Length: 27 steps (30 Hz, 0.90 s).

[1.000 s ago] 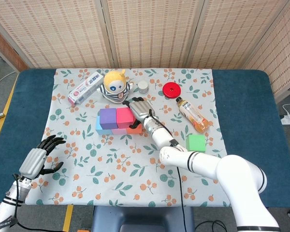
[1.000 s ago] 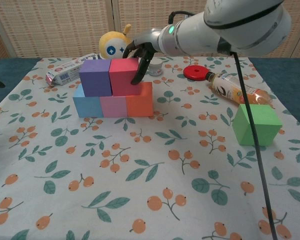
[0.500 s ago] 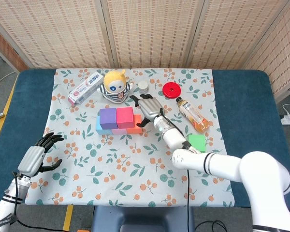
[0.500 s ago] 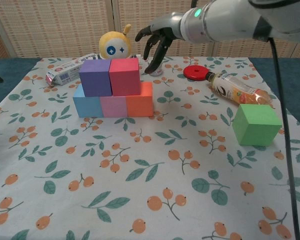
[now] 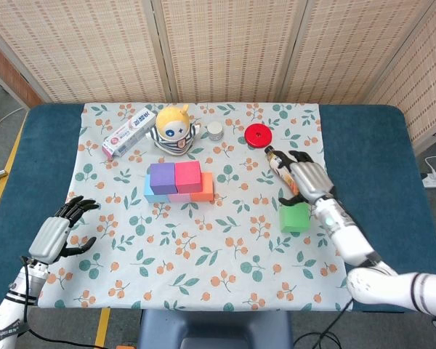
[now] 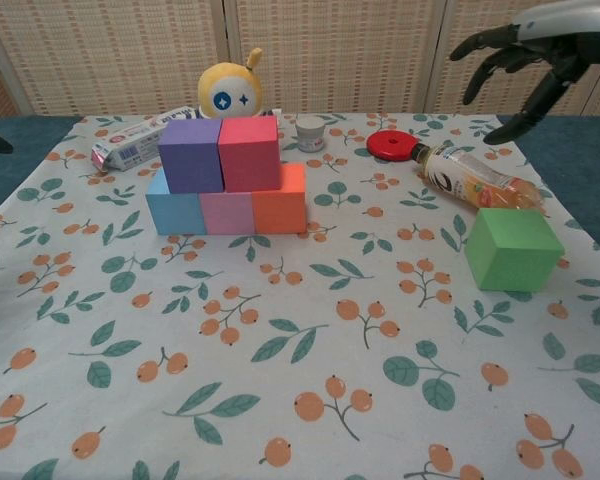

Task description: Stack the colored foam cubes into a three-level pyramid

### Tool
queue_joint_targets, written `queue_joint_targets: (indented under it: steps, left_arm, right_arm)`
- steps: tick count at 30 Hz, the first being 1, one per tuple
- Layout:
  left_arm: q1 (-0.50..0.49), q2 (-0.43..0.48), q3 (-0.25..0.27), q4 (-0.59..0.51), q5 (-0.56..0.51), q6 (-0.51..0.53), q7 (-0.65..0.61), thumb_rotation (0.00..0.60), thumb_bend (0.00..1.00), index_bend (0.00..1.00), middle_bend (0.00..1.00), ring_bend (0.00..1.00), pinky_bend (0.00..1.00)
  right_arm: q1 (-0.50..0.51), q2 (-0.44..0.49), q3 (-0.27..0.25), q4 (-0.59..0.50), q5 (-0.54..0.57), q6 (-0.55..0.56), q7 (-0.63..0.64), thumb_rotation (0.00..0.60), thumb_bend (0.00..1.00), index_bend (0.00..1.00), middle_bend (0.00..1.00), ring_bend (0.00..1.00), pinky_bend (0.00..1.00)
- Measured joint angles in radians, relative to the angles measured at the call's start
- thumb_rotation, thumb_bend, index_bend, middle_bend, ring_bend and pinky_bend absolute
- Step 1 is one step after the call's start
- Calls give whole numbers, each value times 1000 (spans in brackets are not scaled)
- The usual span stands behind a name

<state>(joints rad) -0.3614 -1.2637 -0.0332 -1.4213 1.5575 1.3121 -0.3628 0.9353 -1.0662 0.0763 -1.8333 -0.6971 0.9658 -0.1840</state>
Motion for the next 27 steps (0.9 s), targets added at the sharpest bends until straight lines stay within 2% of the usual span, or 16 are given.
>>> queue_joint_targets:
  steps: [5,10,18,27]
  left_arm:
    - [-4,9,1,-34,10,0,27,600,322,217,153,74,146]
    - [-5,16,5,-61,18,1,43,600,322,217,153,74,146]
    - [-6,21,9,-84,22,0,61,600,322,217,153,74,146]
    - [-2,23,13,-83,16,-5,58,600,324,218,154,74,146]
  right_arm:
    - [-105,26,-47,-21,-111,15,67,600,0,49,235,22,0]
    - [-165,-1,-82,12,-185,8,80,600,0,51,233,22,0]
    - [-207,-116,-102,136,-224,-12,47,600,0,47,206,19,0]
    - [-228,-189,-108,226,-263,-10,-32,600,0,67,189,10,0]
